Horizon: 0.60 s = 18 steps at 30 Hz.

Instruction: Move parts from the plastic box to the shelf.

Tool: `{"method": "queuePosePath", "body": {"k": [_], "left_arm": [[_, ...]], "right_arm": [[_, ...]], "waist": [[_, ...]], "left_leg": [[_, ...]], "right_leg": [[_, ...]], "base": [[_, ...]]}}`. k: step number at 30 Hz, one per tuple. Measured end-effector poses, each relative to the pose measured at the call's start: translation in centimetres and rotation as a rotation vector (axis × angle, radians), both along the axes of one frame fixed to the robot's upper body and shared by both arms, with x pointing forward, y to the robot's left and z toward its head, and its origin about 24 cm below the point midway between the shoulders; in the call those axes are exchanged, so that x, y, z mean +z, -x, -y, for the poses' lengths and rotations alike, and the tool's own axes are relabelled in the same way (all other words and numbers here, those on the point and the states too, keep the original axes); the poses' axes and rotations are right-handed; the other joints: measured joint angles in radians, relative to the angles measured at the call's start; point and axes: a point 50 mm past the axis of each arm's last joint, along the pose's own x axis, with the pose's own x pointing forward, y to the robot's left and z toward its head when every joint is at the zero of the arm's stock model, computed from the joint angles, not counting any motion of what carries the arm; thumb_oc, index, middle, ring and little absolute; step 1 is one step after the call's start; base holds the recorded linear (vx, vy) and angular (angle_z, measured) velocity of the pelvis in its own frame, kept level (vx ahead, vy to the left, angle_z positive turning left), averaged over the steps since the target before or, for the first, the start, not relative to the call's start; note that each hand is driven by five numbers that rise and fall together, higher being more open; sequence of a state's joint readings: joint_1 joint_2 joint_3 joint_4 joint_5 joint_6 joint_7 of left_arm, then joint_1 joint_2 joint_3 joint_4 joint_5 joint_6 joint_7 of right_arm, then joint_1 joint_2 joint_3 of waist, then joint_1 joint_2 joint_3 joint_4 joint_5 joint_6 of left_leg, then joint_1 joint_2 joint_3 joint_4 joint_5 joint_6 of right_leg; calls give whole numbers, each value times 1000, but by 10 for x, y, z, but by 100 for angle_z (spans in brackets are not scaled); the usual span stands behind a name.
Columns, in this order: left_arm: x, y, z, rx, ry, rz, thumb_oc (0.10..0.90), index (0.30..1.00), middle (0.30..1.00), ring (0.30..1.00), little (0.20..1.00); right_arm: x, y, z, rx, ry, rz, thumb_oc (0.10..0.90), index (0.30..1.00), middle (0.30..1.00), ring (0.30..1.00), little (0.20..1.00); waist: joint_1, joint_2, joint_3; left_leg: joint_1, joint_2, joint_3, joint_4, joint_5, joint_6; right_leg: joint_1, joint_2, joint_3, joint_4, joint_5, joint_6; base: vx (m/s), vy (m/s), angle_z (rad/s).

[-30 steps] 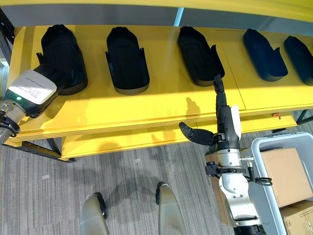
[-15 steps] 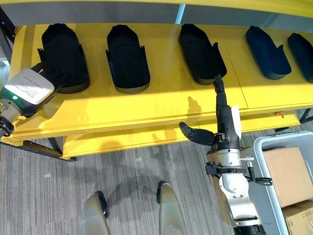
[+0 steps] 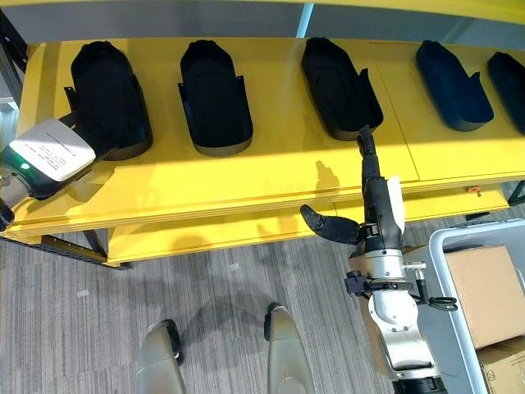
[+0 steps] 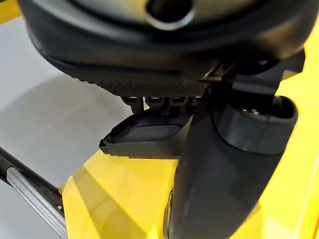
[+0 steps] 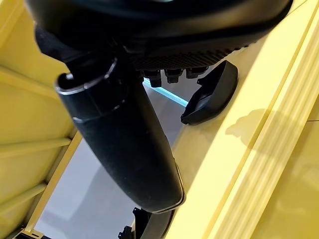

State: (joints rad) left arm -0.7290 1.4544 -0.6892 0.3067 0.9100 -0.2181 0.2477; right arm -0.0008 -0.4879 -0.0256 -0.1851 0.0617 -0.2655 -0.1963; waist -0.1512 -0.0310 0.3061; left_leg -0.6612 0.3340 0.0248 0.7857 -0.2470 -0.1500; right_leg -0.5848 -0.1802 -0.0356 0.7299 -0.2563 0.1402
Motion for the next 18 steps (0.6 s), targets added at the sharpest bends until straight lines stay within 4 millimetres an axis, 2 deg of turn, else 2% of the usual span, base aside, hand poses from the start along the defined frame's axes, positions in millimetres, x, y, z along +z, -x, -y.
{"method": "queuePosePath", "body": {"k": [18], "left_arm": [[10, 7, -4, 6, -74, -33, 900, 1000, 1000, 1000, 1000]], "right_arm": [[1, 0, 1, 11, 19, -5, 900, 1000, 1000, 1000, 1000]], "waist": [[3, 4, 2]], "left_leg": [[1, -1, 4, -1, 0, 0]], "right_leg": [[-3, -1, 3, 0, 0, 0]], "base": [[0, 0, 0]]}}
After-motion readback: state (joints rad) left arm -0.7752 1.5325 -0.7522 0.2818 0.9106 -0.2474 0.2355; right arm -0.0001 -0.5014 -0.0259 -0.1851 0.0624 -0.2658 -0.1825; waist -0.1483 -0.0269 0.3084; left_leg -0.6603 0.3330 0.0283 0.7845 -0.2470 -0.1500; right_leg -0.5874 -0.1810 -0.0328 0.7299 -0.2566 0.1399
